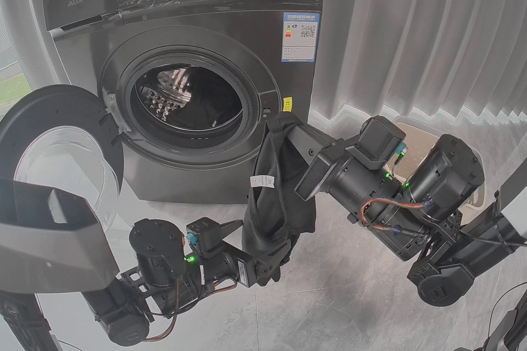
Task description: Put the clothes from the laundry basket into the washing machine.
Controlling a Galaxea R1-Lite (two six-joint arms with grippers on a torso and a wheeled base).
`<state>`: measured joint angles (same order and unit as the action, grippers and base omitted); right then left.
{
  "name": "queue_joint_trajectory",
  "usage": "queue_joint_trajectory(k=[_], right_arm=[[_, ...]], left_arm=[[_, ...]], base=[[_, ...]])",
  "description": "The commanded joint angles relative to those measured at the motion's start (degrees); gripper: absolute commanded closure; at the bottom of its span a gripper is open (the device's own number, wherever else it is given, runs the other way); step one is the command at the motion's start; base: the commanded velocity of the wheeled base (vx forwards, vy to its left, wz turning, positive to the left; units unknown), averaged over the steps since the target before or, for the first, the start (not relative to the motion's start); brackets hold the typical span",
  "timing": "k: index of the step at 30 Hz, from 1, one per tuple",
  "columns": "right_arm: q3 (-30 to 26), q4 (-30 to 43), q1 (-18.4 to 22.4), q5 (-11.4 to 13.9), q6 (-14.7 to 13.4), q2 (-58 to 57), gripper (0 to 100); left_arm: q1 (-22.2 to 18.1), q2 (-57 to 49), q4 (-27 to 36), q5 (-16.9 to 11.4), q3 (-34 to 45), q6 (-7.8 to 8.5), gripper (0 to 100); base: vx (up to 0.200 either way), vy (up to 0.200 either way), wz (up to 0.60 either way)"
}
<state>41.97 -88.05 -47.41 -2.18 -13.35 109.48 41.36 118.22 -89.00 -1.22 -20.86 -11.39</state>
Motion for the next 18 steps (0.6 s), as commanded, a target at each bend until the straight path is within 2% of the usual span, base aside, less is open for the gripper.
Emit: queue_joint_trajectory(k=[1, 14, 15, 18], right_arm=[[-0.1, 0.0, -1.1, -0.1, 0.0, -0.2, 100], [-0.4, 0.0, -2.0, -0.4, -0.2, -0.5, 100], [-0.5, 0.0, -2.0, -0.4, -0.2, -0.7, 100], [-0.3, 0.0, -1.6, -0.4, -0.2, -0.9, 100]], left_arm=[[-1.3, 4.0, -0.1, 0.0, -2.9, 0.22, 0], [-3.4, 9.1, -0.1, 0.3, -10.8, 0.31, 0], [-3.5, 9.1, -0.2, 0.3, -11.0, 0.40, 100], [-3.5, 9.0, -0.2, 0.4, -11.0, 0.31, 100]], base=[[0.000, 0.000, 0.00], [0.000, 0.000, 0.00], [0.000, 0.000, 0.00], [0.000, 0.000, 0.00]])
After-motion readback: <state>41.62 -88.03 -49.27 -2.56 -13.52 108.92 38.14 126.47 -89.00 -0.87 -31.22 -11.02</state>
